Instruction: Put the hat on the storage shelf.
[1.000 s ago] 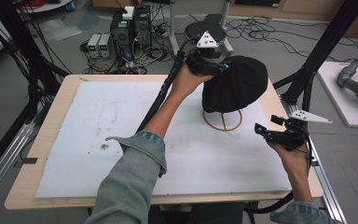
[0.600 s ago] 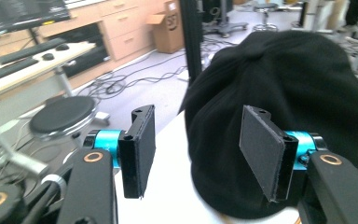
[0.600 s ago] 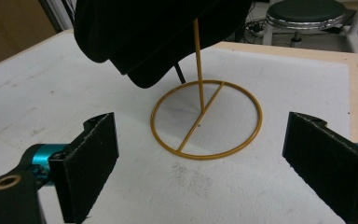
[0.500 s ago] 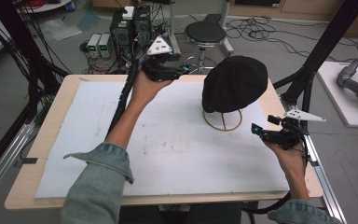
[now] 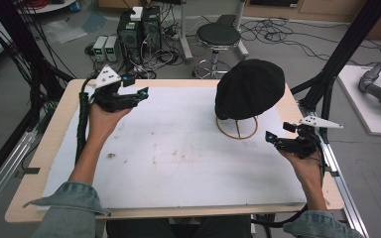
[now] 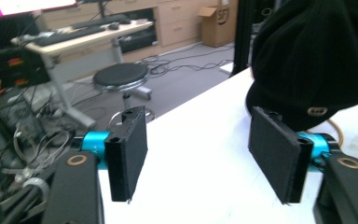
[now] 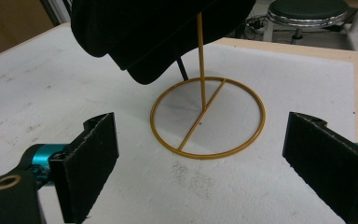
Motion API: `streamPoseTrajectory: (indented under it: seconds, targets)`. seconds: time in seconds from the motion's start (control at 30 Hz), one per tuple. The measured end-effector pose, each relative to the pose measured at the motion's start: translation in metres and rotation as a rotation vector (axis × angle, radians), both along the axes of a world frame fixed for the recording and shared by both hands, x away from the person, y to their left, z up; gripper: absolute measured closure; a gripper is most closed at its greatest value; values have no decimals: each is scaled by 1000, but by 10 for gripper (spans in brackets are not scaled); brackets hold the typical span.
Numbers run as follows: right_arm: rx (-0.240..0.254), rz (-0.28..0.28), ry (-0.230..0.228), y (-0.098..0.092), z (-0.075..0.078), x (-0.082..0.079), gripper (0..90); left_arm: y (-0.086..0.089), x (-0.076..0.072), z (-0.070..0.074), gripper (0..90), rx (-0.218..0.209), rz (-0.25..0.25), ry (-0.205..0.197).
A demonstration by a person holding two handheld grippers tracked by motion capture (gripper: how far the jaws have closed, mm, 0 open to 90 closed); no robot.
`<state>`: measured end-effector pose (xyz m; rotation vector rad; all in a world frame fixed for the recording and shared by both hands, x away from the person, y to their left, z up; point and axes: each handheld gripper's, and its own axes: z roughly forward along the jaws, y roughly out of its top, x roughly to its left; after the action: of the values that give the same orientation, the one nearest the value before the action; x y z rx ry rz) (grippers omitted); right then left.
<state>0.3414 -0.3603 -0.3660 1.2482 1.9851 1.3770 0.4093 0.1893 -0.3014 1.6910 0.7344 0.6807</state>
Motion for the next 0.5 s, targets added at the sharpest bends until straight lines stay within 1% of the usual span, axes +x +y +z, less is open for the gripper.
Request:
streamPoseTrajectory:
  seconds: [0.03,0.1,0.17,0.2,0.23,0.3,0.37,0.4,0.43,0.5]
  targets:
    - [0,0,0,0,0,0,101,7,-4,-3,369,-5,10,-6]
    - [1,-1,-1,0,0,1,101,18,-11,-10,365,-16,25,2]
    - [2,-2,-3,-1,0,1,101,31,-21,-20,362,-29,48,6]
    - [-1,-2,-5,-1,0,1,101,41,-29,-29,356,-30,69,8]
    - [1,-3,-3,-1,0,1,101,41,-29,-29,354,-30,69,8]
    - [-2,-1,-6,-1,0,1,101,50,-37,-38,344,-42,83,18]
    - [-1,-2,0,0,0,1,101,58,-44,-48,326,-32,105,21]
    - [-4,1,-2,0,0,1,101,64,-51,-58,323,-33,124,38]
    - [-5,1,-3,0,0,1,101,64,-51,-58,321,-33,124,38]
    - [-3,-2,-1,0,0,0,101,70,-58,-68,321,-35,140,47]
